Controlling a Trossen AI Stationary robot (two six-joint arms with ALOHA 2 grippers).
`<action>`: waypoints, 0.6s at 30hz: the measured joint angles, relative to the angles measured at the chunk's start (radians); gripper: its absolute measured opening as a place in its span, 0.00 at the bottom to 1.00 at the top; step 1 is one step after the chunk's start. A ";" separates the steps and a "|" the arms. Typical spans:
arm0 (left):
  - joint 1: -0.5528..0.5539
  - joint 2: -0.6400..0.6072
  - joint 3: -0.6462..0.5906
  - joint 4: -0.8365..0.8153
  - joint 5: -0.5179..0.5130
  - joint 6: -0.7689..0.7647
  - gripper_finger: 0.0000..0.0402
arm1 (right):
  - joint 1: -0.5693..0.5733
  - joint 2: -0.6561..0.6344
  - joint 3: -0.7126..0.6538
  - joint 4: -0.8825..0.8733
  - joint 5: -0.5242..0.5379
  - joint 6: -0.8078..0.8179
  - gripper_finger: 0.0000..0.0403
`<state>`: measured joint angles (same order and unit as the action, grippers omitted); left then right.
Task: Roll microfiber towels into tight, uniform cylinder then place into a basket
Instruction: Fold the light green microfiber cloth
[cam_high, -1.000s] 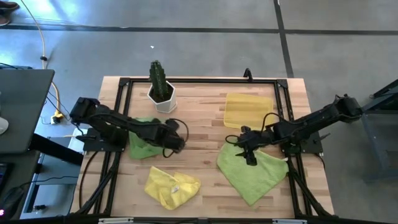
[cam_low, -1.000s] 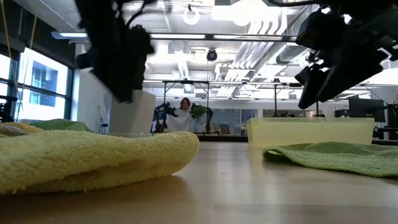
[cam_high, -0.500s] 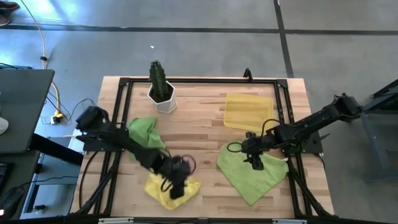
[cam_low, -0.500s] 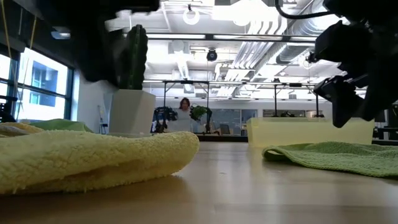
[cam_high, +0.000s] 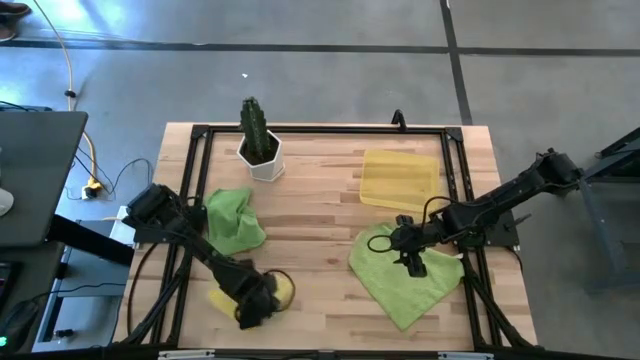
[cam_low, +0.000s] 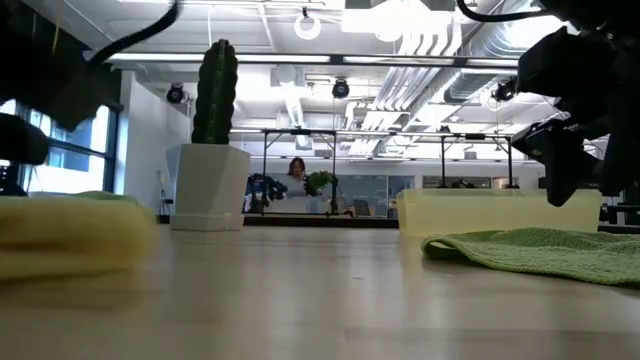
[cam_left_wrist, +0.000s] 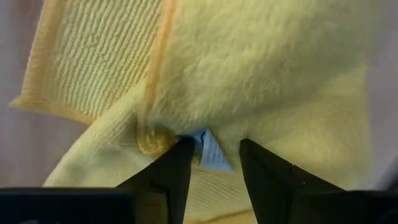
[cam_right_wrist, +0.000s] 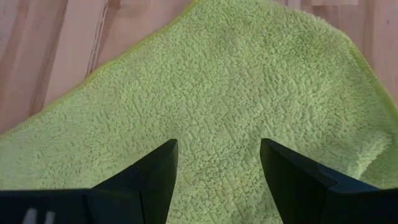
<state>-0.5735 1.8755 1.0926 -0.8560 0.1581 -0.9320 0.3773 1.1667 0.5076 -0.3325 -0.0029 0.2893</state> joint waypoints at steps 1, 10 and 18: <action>-0.006 0.001 -0.001 -0.051 0.004 -0.008 0.33 | 0.003 0.000 0.000 0.000 0.000 0.000 0.55; -0.022 -0.006 0.000 -0.386 0.038 -0.084 0.33 | 0.013 0.018 0.000 0.008 0.009 -0.018 0.55; -0.002 -0.008 0.153 -0.391 0.028 0.006 0.33 | 0.014 0.178 0.000 0.096 0.022 -0.087 0.55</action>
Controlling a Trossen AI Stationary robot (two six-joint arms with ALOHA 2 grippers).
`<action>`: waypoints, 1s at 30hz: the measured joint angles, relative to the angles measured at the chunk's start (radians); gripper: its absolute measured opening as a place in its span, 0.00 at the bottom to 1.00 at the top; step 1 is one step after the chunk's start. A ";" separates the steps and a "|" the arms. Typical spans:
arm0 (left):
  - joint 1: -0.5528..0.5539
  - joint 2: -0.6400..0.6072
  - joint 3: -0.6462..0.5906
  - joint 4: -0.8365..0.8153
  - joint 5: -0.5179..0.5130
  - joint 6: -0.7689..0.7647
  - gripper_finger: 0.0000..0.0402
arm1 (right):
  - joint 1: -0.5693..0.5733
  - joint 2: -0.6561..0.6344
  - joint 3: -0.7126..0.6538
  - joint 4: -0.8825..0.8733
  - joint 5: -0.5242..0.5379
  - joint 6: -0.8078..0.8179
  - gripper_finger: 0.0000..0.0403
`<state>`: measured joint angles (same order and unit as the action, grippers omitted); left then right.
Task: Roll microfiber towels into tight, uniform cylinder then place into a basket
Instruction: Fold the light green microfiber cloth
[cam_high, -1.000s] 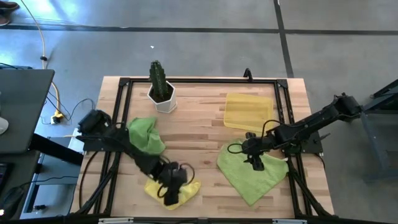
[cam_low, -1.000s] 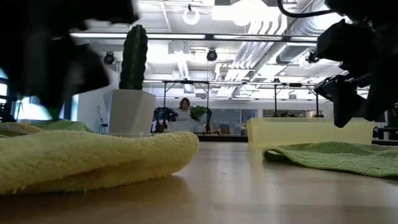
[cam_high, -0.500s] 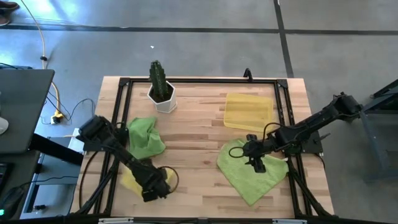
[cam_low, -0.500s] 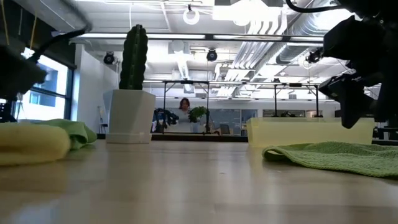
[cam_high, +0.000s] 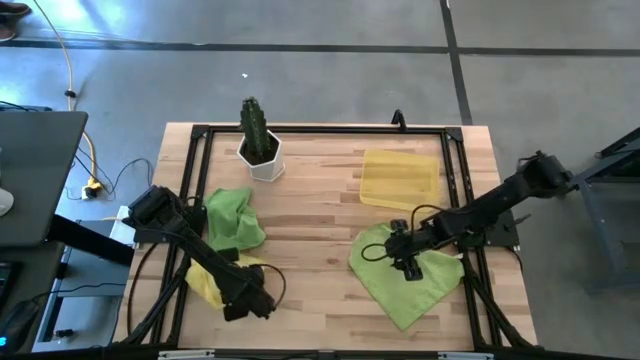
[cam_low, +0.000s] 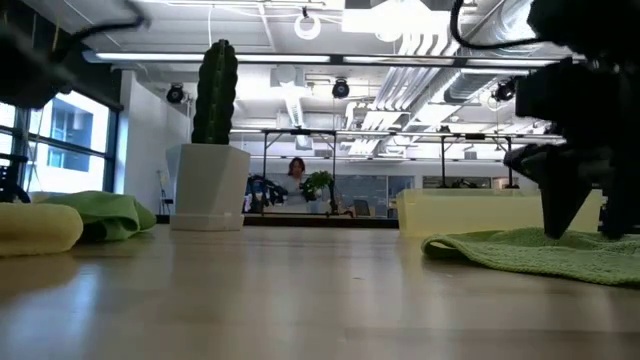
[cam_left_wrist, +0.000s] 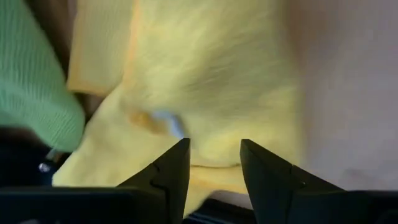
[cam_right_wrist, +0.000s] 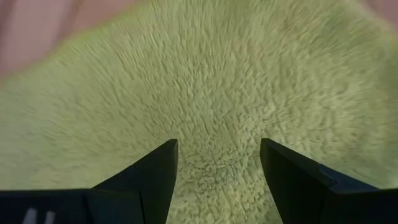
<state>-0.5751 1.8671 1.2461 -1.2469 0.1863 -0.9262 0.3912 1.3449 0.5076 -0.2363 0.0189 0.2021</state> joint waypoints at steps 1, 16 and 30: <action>0.001 0.000 0.026 0.001 -0.016 0.003 0.33 | 0.000 0.026 0.000 0.012 0.000 -0.005 0.55; 0.096 -0.004 0.251 0.278 -0.554 0.110 0.33 | -0.011 0.333 0.022 0.686 0.340 -0.238 0.55; 0.198 0.001 0.201 0.794 -0.585 0.417 0.33 | -0.016 0.209 0.336 -0.325 0.088 -0.089 0.55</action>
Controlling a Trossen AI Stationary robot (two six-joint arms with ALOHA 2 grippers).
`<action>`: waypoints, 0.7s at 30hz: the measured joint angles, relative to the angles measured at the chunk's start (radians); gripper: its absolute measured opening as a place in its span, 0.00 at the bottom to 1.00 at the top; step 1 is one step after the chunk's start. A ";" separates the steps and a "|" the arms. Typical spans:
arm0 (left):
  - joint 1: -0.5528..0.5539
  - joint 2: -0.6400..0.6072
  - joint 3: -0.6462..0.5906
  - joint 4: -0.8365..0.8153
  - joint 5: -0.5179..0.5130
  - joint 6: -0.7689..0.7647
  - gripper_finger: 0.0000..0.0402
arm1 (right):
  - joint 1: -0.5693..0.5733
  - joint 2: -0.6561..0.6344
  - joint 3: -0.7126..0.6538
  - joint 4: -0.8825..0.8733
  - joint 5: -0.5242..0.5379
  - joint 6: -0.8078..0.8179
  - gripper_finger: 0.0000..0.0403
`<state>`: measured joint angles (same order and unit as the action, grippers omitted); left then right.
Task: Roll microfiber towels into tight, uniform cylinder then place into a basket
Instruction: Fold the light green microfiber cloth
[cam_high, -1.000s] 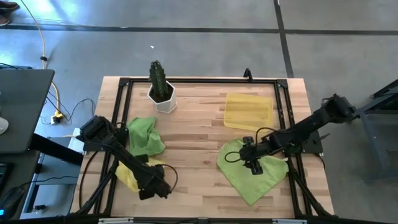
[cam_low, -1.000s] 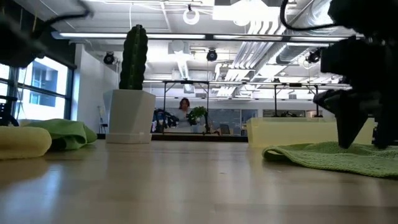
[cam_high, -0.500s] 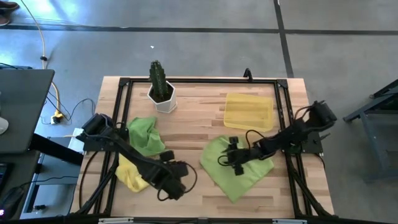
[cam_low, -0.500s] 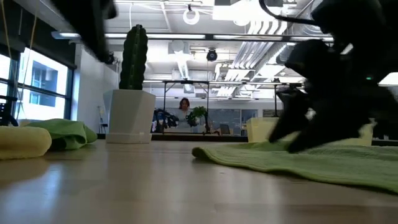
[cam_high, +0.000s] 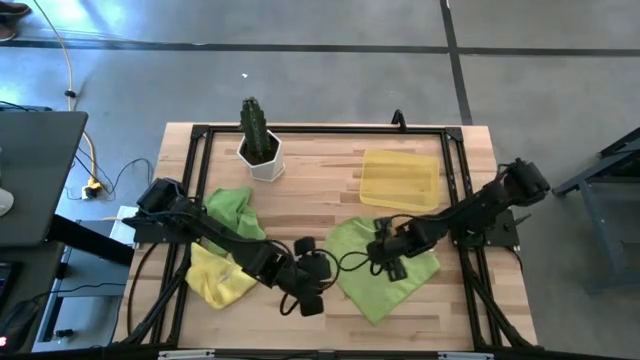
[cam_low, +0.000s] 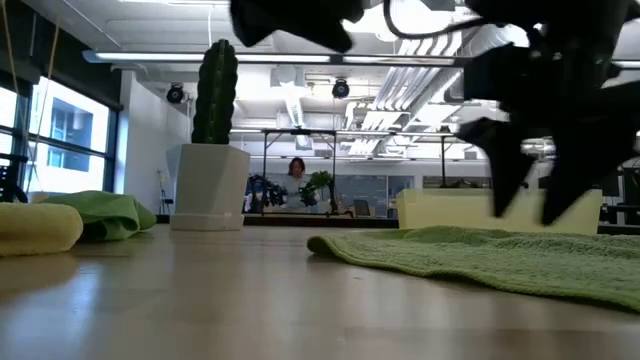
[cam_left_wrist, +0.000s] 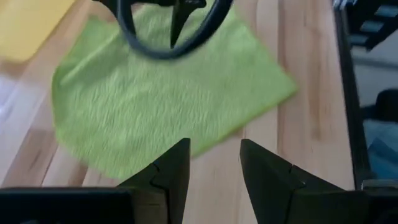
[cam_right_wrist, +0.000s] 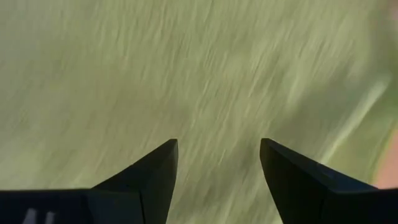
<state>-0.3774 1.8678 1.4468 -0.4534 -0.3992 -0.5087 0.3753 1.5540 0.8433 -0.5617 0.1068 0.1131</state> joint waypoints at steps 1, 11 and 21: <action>0.006 0.000 -0.014 0.037 -0.001 0.008 0.33 | 0.007 -0.004 0.005 -0.048 -0.016 0.027 0.55; 0.077 0.000 -0.189 0.295 -0.024 0.015 0.33 | 0.145 -0.017 -0.128 -0.095 -0.049 0.239 0.55; 0.130 0.000 -0.278 0.372 -0.018 0.015 0.33 | 0.179 -0.005 -0.174 0.282 0.153 0.194 0.55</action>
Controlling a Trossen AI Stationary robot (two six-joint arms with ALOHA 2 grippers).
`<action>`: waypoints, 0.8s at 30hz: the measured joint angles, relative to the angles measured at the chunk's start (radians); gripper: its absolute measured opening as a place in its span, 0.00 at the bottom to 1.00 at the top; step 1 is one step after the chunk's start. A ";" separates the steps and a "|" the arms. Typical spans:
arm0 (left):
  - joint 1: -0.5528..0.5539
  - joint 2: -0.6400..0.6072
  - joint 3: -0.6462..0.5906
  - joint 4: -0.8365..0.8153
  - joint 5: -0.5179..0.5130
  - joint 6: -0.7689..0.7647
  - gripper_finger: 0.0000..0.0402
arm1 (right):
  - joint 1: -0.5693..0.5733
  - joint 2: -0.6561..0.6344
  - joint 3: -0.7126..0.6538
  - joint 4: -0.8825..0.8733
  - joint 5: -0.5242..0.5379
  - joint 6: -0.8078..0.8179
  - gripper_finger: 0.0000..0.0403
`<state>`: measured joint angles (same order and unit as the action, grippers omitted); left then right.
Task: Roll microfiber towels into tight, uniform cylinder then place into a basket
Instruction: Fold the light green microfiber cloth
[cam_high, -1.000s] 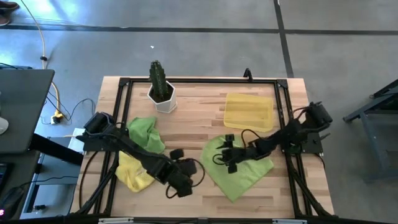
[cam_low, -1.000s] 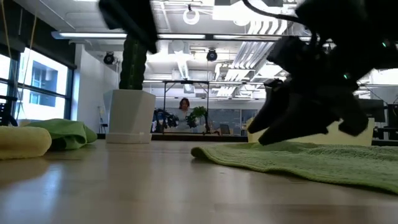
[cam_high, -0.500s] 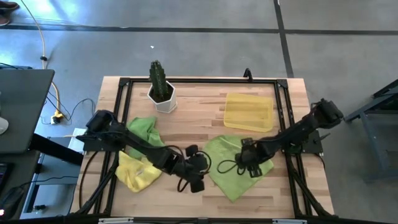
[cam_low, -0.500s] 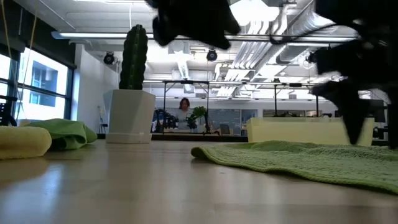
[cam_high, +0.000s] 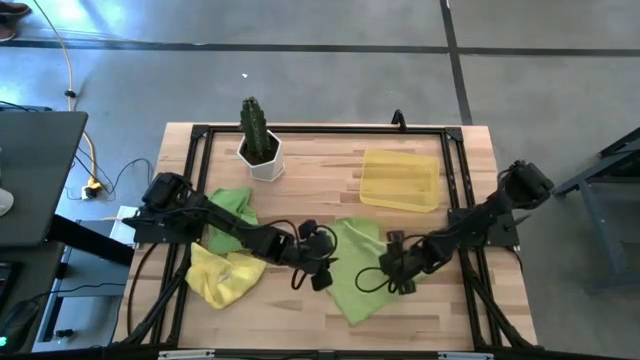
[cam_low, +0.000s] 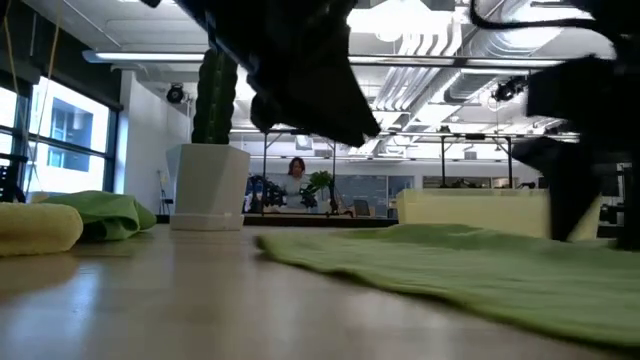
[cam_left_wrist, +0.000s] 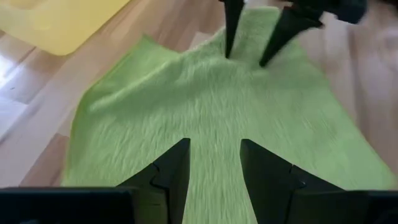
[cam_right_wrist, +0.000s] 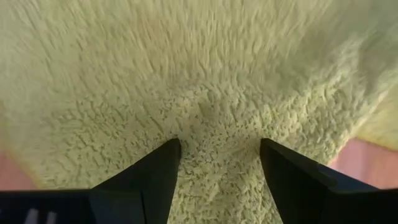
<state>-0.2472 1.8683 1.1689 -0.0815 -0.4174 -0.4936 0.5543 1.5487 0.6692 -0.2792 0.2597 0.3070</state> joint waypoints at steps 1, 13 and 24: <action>0.000 0.000 -0.006 -0.003 0.003 0.002 0.33 | -0.005 0.001 -0.001 0.053 0.030 -0.038 0.55; -0.002 0.000 -0.099 -0.049 0.097 -0.023 0.33 | -0.082 -0.030 0.002 0.197 0.123 -0.312 0.55; 0.006 0.013 -0.169 0.083 0.056 -0.073 0.33 | -0.215 -0.032 0.002 0.134 0.292 -0.257 0.55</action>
<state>-0.2417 1.8812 1.0003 0.0010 -0.3614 -0.5666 0.3397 1.5169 0.6712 -0.1453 0.5514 0.0504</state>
